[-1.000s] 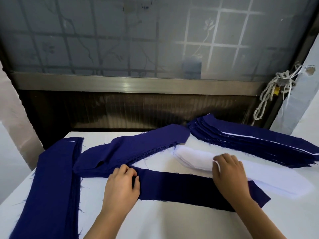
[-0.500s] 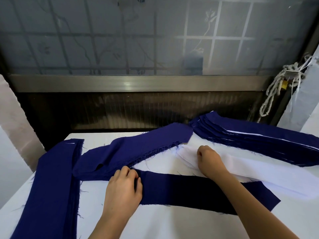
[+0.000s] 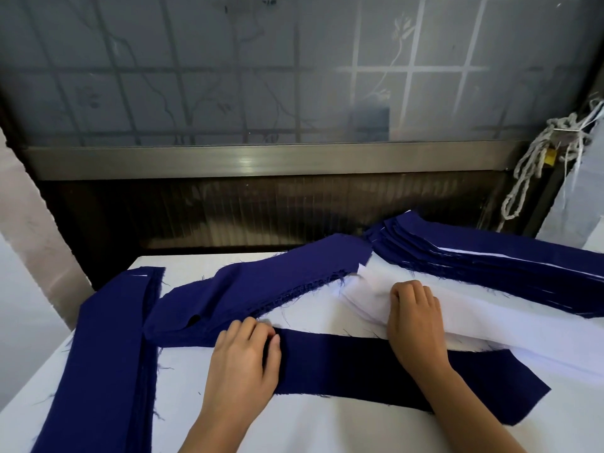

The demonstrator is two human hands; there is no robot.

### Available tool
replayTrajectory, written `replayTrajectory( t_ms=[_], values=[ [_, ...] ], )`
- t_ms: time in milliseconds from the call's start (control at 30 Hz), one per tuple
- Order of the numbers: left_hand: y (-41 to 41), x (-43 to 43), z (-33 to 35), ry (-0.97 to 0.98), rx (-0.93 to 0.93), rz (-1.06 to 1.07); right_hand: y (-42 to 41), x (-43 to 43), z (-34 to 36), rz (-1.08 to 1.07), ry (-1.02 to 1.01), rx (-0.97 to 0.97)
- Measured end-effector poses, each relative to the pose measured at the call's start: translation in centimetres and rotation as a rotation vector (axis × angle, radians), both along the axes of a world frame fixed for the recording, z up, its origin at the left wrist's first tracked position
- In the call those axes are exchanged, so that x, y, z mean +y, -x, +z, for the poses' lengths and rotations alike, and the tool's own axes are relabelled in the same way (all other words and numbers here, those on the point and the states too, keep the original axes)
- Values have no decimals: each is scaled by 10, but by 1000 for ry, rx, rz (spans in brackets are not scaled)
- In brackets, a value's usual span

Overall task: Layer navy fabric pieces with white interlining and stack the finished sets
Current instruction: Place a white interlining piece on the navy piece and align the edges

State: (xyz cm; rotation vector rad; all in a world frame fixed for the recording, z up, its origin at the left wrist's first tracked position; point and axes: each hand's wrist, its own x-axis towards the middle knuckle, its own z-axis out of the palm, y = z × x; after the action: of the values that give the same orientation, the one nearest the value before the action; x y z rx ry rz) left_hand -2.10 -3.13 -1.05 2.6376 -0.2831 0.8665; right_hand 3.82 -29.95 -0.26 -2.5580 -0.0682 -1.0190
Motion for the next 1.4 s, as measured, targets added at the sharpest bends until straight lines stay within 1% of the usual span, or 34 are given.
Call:
replayTrajectory(
  t_ms=[100,233,300,367,433,500,533,700,800,867,933,1033,1133,1300,1400],
  values=[
    [1,-2,1,26,-53,-104,16,9,8,70,99,-149],
    [2,2,3,122,-30,-197,38,45,14,302,185,-195],
    [3,5,3,173,-10,-249,48,65,15,432,259,-173],
    [3,6,3,202,32,-231,56,81,12,530,351,-122],
    [3,4,3,179,52,-165,62,90,9,603,404,-68],
    [3,2,4,117,10,-146,63,92,7,626,383,-25],
    [3,1,4,107,-11,-149,62,91,6,617,342,6],
    [6,2,4,178,-123,-186,54,80,4,528,148,237],
    [5,1,4,214,-166,-124,51,70,6,509,113,302],
    [5,2,6,248,-142,-49,48,58,9,478,121,316],
    [6,4,6,276,-94,19,47,39,13,408,176,348],
    [5,4,4,247,-5,108,53,-2,18,263,312,401],
    [2,5,5,225,87,166,66,-46,23,113,353,431],
    [4,4,6,175,161,210,86,-101,8,-122,185,443],
    [5,3,6,146,168,215,89,-109,-1,-234,39,367]
  ],
)
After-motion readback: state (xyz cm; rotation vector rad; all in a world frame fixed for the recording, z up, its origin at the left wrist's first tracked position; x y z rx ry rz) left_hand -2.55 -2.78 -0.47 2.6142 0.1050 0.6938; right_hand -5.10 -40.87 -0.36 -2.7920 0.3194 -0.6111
